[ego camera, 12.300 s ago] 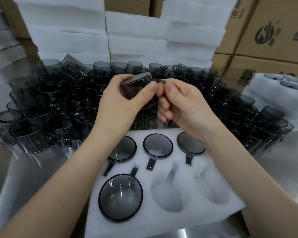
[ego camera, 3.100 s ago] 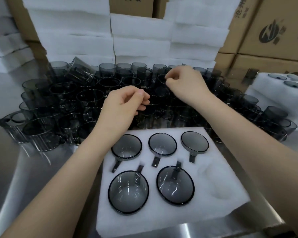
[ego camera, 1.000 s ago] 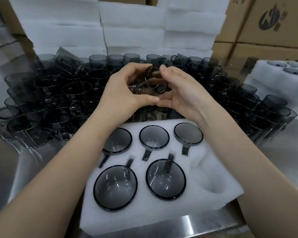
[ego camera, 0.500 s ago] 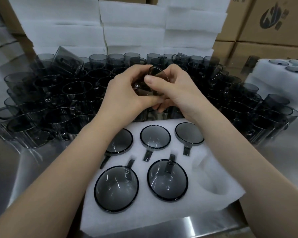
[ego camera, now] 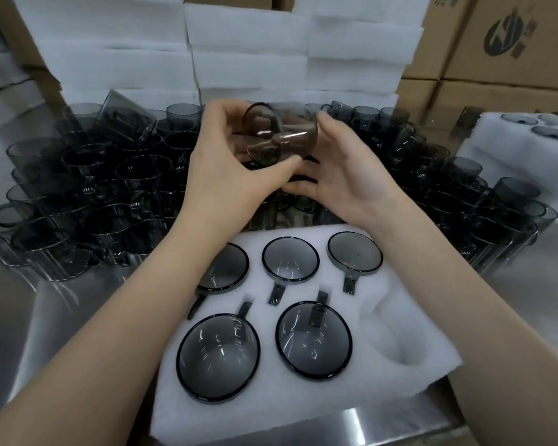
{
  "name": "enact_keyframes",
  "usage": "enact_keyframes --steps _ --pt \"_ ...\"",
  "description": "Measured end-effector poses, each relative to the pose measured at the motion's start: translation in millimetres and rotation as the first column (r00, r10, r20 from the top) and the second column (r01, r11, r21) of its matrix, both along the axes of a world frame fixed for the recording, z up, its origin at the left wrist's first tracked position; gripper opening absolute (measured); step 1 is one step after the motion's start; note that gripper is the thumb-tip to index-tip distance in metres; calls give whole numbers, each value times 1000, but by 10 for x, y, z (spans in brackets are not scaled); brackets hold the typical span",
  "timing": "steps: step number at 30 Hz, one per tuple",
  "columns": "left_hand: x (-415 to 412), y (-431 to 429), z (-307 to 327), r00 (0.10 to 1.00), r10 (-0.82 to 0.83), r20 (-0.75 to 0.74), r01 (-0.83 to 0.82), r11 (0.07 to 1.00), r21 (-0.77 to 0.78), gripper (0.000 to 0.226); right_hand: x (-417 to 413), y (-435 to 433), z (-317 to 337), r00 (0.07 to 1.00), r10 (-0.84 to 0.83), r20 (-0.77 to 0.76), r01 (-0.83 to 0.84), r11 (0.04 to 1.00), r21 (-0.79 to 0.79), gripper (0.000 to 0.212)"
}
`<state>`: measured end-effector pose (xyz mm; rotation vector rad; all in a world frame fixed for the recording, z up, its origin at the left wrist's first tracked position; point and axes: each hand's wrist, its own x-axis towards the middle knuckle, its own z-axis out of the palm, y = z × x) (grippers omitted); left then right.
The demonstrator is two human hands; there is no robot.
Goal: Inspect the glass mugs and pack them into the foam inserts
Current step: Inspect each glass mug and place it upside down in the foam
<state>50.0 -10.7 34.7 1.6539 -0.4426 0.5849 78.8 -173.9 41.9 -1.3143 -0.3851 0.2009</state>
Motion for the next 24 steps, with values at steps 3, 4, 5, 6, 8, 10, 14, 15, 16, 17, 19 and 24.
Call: enact_keyframes --steps 3,4,5,6,8,10,14,15,16,17,19,24 --pt "41 18 -20 991 -126 -45 118 983 -140 53 -5 5 -20 993 87 75 -84 996 -37 33" --pt "54 21 -23 989 -138 -57 129 983 -134 55 -7 5 -23 991 62 121 -55 997 -63 35" --pt "65 25 -30 989 -133 -67 125 987 -105 56 -8 2 -25 986 30 163 -17 997 -82 39" --pt "73 30 -36 991 -114 -76 109 992 -61 56 -12 0 -25 981 -4 195 22 995 -93 43" --pt "93 39 -44 992 -83 -93 86 996 23 59 -16 -5 -8 965 -66 253 99 988 -121 45" --pt "96 48 -47 989 -92 -119 101 993 66 64 -29 -10 15 939 -109 326 174 968 -179 40" --pt "72 50 -30 990 -74 -116 95 978 185 66 -71 0 29 895 -130 426 260 929 -263 36" --pt "63 45 -29 994 -56 -91 77 966 245 65 -88 18 25 888 -138 439 275 924 -265 35" --pt "56 41 -29 997 -40 -62 57 952 300 64 -100 44 16 880 -156 448 297 918 -262 34" --pt "51 33 -32 999 -28 -38 39 942 333 65 -109 67 9 872 -189 452 329 909 -255 33" --pt "54 17 -34 1000 -17 -12 20 934 357 70 -110 102 16 861 -273 430 396 890 -226 28" --pt "66 14 -39 996 -80 -31 85 944 320 69 -51 65 36 910 -355 215 382 919 -96 25"
